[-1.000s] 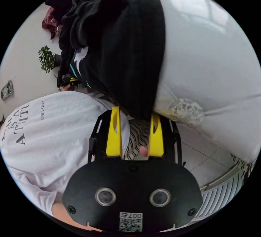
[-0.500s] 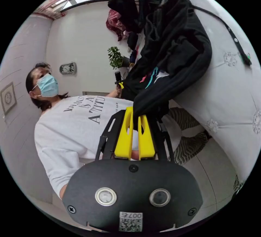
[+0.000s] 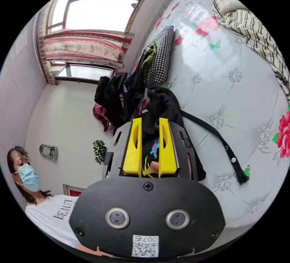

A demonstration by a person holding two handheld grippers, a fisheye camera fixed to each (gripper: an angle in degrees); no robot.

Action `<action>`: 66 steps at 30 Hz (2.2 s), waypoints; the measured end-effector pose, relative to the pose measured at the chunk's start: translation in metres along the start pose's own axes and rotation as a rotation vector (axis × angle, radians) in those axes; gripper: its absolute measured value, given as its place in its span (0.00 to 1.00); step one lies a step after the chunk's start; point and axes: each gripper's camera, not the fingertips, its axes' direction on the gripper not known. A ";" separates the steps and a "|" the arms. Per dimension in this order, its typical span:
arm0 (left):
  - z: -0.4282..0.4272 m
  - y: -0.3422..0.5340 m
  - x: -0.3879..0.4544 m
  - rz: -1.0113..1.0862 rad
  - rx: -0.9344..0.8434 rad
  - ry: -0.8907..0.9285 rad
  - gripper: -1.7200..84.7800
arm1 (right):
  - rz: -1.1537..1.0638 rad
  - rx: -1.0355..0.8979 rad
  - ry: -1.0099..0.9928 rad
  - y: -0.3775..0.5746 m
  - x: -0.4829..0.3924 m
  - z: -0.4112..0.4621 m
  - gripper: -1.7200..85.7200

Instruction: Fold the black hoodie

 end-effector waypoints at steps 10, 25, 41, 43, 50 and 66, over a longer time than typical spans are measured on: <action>0.162 -0.018 0.128 0.618 -0.358 -0.293 0.19 | -0.381 -0.148 0.454 -0.035 -0.085 0.086 0.12; 0.154 -0.120 0.085 0.440 -0.221 -0.292 0.03 | -0.262 -0.043 0.557 -0.107 -0.094 0.110 0.03; 0.150 0.093 0.030 0.463 -0.544 -0.344 0.16 | -0.235 -0.385 0.414 0.024 -0.032 0.041 0.13; 0.177 0.122 0.034 0.485 -0.589 -0.332 0.13 | -0.239 -0.448 0.414 0.035 -0.017 0.054 0.11; 0.180 0.091 0.059 0.744 -0.793 -0.371 0.02 | -0.453 -0.577 0.476 0.002 -0.043 0.028 0.04; 0.127 0.159 0.020 0.460 -0.483 -0.501 0.13 | 0.146 -0.065 0.229 0.098 0.072 -0.122 0.16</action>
